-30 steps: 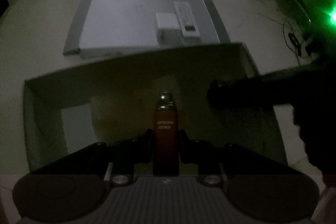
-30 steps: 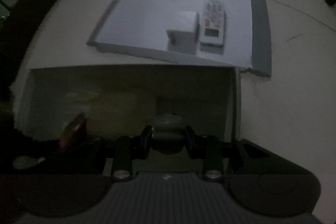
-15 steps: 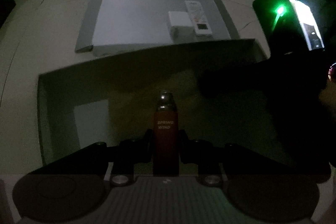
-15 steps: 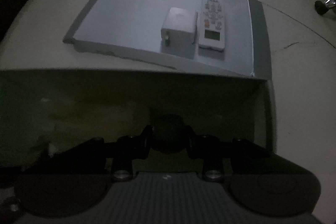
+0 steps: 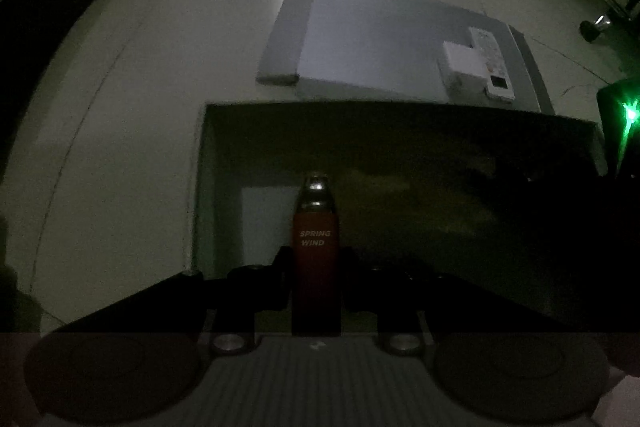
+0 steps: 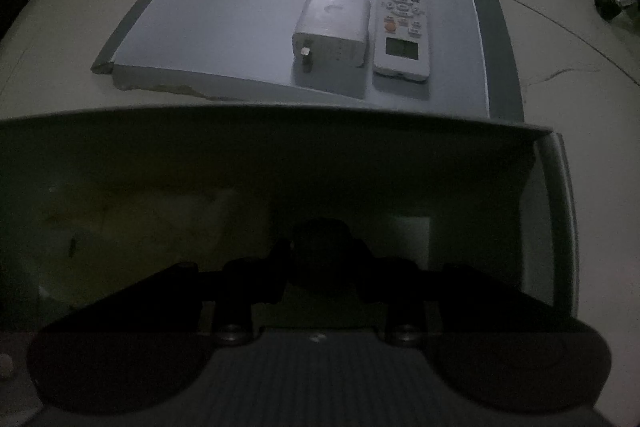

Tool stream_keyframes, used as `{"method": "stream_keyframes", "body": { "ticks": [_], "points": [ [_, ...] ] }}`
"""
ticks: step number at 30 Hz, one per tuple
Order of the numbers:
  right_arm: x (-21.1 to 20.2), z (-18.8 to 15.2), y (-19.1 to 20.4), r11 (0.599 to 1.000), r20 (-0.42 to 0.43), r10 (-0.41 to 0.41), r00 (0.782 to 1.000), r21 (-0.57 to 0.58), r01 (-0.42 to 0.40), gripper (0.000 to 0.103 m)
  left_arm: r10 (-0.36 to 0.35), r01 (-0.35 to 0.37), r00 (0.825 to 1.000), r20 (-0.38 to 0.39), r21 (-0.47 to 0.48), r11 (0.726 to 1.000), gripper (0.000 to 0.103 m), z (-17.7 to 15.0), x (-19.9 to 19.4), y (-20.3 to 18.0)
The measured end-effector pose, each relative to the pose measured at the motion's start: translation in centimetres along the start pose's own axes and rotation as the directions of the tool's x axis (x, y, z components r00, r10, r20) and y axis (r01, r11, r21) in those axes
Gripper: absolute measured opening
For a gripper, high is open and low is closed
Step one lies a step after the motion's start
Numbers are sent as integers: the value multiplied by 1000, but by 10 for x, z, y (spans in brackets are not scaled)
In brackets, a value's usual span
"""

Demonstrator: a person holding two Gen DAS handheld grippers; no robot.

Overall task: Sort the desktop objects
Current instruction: 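Lower the bottle into the box and open the left tool while the right tool releases the stone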

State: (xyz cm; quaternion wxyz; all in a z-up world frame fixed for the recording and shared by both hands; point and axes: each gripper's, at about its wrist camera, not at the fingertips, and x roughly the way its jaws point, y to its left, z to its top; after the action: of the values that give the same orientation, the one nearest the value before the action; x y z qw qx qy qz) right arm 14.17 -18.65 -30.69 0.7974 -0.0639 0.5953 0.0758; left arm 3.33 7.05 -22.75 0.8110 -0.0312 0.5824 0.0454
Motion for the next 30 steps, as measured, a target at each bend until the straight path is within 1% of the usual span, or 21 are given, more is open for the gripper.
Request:
{"method": "stream_keyframes", "body": {
  "ticks": [1, 3, 4, 6, 8, 9, 10, 11, 13, 18, 21, 24, 26, 30],
  "points": [
    [0, -1, 0, 1000, -6, 4, 1000, 2, -4, 36, 9, -9, 1000, -6, 3, 1000, 20, 0, 3, 2],
    [-1, -2, -1, 1000, -12, 0, 1000, 8, 0, 40, 18, -19, 999, -34, -15, 1000, 20, 0, 12, 6],
    [-2, -3, -2, 1000, -12, -5, 1000, 10, 6, 46, 22, -23, 999, -49, -27, 999, 20, 0, 18, 8],
    [-9, -2, -4, 1000, -12, 7, 1000, 14, -7, 49, 43, -43, 999, -25, -3, 999, 20, 0, 20, 5],
    [-18, 0, -6, 999, -14, 32, 999, 20, -32, 54, 27, -27, 999, -32, -8, 1000, 20, 1, 22, 2],
    [-25, 1, -7, 999, -4, 48, 999, 21, -48, 56, 14, -15, 999, -46, -28, 999, 20, 2, 24, 3],
    [-33, 2, -7, 998, 6, 62, 998, 21, -62, 61, 5, -8, 998, -56, -40, 999, 20, 3, 27, 3],
    [-41, 3, -6, 998, 21, 65, 998, 15, -65, 64, 11, -13, 998, -55, -36, 999, 20, 3, 29, 2],
    [-60, 5, -8, 997, 60, 78, 995, 10, -78, 68, 32, -33, 998, -46, -26, 999, 20, 4, 34, 0],
    [-98, 7, -23, 988, 107, 142, 984, 45, -147, 71, 69, -70, 996, -61, -13, 997, 20, 7, 51, -3],
    [-111, 6, -34, 980, 115, 170, 979, 82, -179, 72, 94, -94, 991, -90, 0, 996, 21, 8, 65, -6],
    [-117, 7, -46, 976, 123, 169, 978, 115, -183, 72, 119, -120, 987, -108, -3, 993, 21, 9, 80, -7],
    [-118, 9, -56, 979, 127, 144, 981, 126, -160, 72, 122, -124, 986, -116, -11, 992, 21, 10, 86, -6],
    [-115, 10, -69, 977, 106, 130, 986, 158, -146, 72, 132, -133, 985, -112, 1, 991, 21, 8, 91, -6]
  ]
}}
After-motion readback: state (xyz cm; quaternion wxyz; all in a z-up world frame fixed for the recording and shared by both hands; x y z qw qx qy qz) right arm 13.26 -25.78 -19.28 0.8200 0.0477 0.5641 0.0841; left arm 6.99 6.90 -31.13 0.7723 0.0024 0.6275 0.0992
